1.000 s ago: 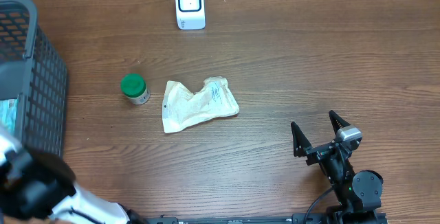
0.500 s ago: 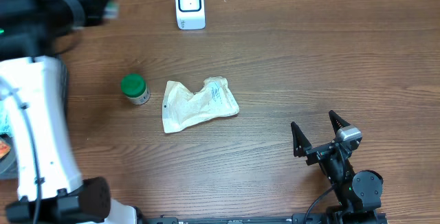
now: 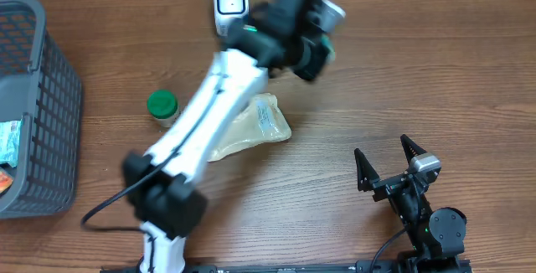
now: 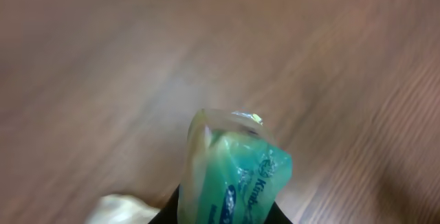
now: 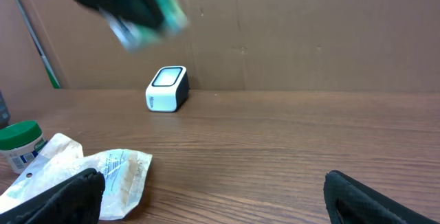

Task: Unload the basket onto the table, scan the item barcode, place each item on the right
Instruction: 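Carry the teal package past the scanner and release it on the table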

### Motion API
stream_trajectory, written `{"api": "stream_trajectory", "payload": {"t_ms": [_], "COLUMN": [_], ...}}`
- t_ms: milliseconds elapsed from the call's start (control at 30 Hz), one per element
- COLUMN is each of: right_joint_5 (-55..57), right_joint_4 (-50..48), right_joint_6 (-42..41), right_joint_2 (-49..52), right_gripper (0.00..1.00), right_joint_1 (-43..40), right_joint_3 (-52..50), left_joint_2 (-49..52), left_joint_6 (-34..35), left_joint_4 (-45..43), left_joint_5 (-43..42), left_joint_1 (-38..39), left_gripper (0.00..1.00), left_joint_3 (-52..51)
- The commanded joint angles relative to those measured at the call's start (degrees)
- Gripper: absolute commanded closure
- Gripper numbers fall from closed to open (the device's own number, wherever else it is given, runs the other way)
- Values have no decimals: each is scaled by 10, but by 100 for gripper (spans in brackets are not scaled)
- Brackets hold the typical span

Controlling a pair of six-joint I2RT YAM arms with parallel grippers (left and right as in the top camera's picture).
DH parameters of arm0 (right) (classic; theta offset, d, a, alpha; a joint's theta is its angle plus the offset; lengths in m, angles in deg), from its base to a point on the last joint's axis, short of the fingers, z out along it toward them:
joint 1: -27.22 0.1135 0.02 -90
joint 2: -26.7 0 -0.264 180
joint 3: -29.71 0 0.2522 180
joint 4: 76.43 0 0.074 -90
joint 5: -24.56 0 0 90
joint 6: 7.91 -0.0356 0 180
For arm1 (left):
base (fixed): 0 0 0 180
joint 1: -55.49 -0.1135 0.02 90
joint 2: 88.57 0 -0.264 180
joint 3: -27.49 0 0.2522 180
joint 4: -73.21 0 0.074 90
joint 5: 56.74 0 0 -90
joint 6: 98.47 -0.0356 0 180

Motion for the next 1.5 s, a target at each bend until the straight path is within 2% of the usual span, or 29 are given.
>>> {"api": "stream_trajectory", "payload": {"t_ms": [0, 300, 500, 633, 733, 867, 1200, 1233, 1267, 1300, 1333, 1367, 1467], "right_joint_5": [-4, -4, -4, -4, -4, -4, -4, -4, -4, -4, -4, -4, -4], "right_joint_4": [-3, -3, -3, -3, -3, -3, -3, -3, -3, -3, -3, -3, -3], "right_joint_6": [-1, -1, -1, -1, -1, -1, -1, -1, -1, -1, -1, -1, -1], "right_joint_2": [-5, -5, -5, -5, -5, -5, -5, -5, -5, -5, -5, -5, -5], "right_gripper": [0, 0, 0, 0, 0, 0, 0, 0, 0, 0, 0, 0, 0], "right_joint_1": [-1, -1, -1, -1, -1, -1, -1, -1, -1, -1, -1, -1, -1], "right_joint_3": [-6, -6, -6, -6, -6, -6, -6, -6, -6, -6, -6, -6, -6], "left_joint_2": [38, 46, 47, 47, 47, 47, 47, 47, 47, 47, 47, 47, 43], "left_joint_6": [-7, -5, 66, 97, 118, 160, 191, 196, 204, 204, 204, 204, 203], "left_joint_4": [-2, 14, 28, 11, -15, -64, -240, -244, -245, -245, -248, -250, -244], "left_joint_5": [11, 43, 116, 128, 141, 200, 203, 203, 201, 197, 190, 186, 186], "left_joint_1": [51, 102, 104, 104, 104, 102, 97, 95, 91, 90, 90, 90, 89], "left_gripper": [95, 96, 96, 96, 96, 96, 95, 91, 83, 68, 4, 0, 0], "left_joint_3": [0, 0, -29, -71, -105, -160, -302, -308, -309, -309, -308, -308, -291]}}
